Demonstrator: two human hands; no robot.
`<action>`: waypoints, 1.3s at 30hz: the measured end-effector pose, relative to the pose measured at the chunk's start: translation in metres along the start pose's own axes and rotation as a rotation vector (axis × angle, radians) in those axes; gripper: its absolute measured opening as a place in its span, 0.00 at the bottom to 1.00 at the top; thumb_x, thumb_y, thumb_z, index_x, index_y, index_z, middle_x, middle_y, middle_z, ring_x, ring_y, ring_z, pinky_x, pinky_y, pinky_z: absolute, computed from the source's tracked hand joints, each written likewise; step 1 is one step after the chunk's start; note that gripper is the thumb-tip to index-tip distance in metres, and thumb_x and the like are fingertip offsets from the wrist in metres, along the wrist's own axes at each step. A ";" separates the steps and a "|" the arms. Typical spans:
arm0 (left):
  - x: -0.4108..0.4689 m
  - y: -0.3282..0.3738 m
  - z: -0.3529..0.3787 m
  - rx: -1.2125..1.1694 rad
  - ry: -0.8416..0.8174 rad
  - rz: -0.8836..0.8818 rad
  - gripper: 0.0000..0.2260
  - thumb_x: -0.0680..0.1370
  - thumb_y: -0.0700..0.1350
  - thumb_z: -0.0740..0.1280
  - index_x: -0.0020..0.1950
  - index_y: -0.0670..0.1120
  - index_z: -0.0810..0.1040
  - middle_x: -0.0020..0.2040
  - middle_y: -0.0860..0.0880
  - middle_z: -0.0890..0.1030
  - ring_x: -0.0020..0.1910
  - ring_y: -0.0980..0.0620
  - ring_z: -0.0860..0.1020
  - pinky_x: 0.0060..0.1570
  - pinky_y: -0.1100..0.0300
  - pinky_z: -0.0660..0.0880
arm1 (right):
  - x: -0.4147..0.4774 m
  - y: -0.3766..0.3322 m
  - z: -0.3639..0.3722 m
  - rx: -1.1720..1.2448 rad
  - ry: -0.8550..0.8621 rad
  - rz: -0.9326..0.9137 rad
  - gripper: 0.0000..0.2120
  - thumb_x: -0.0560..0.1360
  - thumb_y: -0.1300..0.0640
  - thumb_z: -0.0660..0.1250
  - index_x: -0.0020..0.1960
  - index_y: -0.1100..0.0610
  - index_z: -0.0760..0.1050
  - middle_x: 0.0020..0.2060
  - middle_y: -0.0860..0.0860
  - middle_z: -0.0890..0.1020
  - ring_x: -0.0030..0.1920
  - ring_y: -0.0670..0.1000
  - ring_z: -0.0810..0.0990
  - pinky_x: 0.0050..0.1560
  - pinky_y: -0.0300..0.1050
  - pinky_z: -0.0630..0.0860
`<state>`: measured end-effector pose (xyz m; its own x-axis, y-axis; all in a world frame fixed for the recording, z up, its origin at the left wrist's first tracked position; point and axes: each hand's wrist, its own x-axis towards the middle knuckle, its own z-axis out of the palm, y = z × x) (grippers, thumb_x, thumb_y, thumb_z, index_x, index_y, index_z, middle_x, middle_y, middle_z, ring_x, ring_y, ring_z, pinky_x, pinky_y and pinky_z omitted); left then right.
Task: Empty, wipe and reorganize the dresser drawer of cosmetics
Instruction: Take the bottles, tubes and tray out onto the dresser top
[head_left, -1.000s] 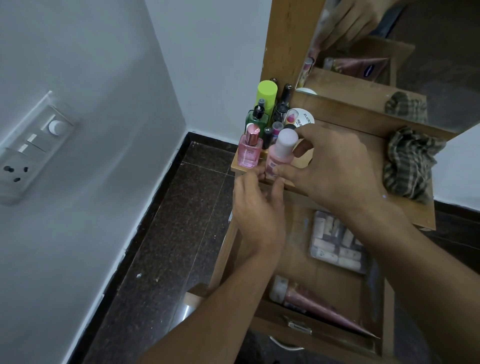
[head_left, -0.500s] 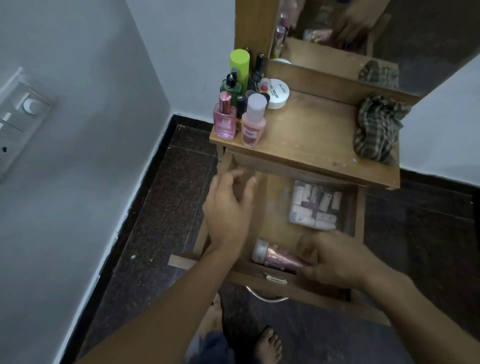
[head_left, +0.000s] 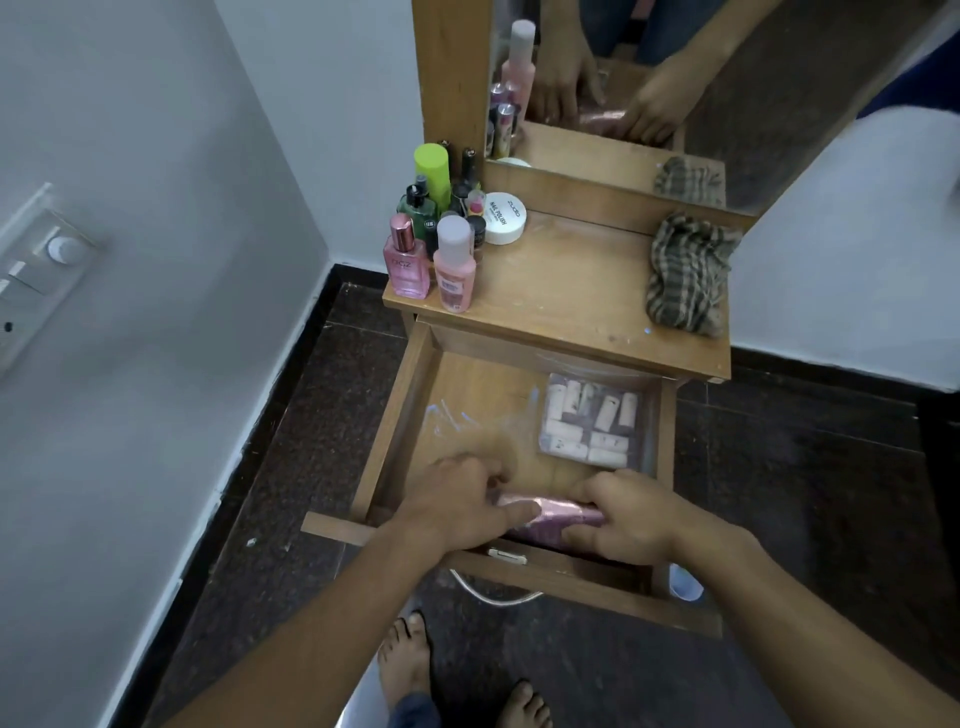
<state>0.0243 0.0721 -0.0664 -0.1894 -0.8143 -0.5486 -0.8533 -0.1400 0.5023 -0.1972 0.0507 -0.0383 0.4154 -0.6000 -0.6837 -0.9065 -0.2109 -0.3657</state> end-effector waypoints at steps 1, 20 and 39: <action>-0.001 0.001 0.000 -0.042 -0.017 -0.016 0.31 0.71 0.71 0.70 0.68 0.55 0.77 0.63 0.55 0.81 0.64 0.53 0.77 0.65 0.54 0.74 | -0.005 0.000 -0.004 0.018 0.039 -0.006 0.11 0.74 0.42 0.69 0.42 0.49 0.77 0.38 0.46 0.80 0.40 0.46 0.78 0.40 0.46 0.74; 0.000 0.088 -0.043 -1.298 0.456 0.029 0.11 0.76 0.47 0.76 0.57 0.47 0.82 0.46 0.46 0.87 0.46 0.48 0.86 0.49 0.52 0.83 | -0.039 -0.066 -0.035 1.288 0.623 -0.082 0.15 0.79 0.62 0.71 0.63 0.49 0.79 0.50 0.50 0.88 0.51 0.52 0.87 0.50 0.44 0.84; 0.044 0.109 -0.084 -1.280 0.374 0.141 0.30 0.73 0.58 0.72 0.72 0.50 0.69 0.36 0.59 0.77 0.41 0.53 0.81 0.58 0.43 0.80 | -0.019 -0.089 -0.206 0.197 1.066 0.027 0.09 0.75 0.50 0.73 0.53 0.53 0.86 0.36 0.45 0.81 0.38 0.46 0.80 0.38 0.43 0.77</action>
<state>-0.0363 -0.0263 0.0202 0.0812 -0.9408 -0.3292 0.2532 -0.3000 0.9197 -0.1399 -0.0780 0.1379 0.0299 -0.9845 0.1728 -0.8468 -0.1167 -0.5189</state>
